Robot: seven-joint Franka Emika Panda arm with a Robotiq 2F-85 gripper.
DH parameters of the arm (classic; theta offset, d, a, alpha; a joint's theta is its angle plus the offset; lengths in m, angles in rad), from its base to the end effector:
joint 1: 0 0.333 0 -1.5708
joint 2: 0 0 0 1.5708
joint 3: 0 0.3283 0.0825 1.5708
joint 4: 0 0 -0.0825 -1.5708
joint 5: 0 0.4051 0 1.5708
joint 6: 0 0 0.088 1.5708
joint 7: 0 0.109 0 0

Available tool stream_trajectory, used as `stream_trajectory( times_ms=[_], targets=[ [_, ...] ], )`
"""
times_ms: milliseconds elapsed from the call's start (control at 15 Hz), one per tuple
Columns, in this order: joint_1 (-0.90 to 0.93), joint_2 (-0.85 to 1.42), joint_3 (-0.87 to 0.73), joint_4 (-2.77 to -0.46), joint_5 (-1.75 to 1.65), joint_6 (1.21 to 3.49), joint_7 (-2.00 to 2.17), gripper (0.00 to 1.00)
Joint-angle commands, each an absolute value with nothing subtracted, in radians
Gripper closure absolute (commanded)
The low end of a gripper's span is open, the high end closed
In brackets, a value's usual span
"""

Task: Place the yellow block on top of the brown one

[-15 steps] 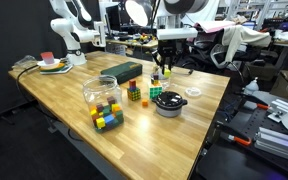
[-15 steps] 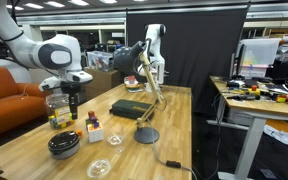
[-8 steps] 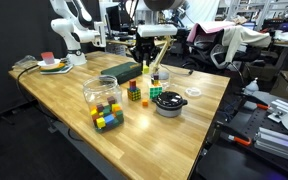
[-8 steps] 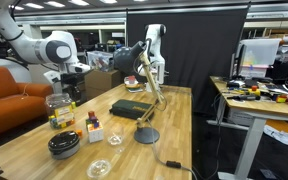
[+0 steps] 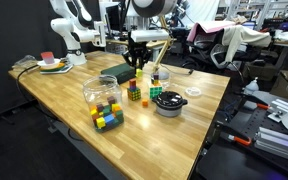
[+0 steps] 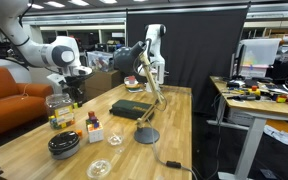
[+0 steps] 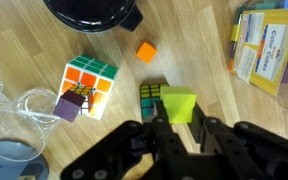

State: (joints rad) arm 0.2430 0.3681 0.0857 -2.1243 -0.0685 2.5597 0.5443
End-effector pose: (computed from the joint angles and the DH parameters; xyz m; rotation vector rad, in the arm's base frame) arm 0.5686 0.1945 0.2348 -3.1079 0.2593 -0.1039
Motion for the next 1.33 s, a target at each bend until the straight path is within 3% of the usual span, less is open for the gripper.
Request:
stream_trajectory(
  times_ms=[0, 133, 200, 1267],
  targets=[
    [0.259, 0.367, 0.069, -2.124, -0.057, 2.558, 0.535, 0.74],
    [0.259, 0.367, 0.069, -2.124, -0.057, 2.558, 0.535, 0.74],
    [0.259, 0.367, 0.069, -2.124, -0.057, 2.557, 0.535, 0.93],
    [0.244, 0.581, 0.040, -1.849, -0.152, 2.492, 0.194, 0.93]
  ],
)
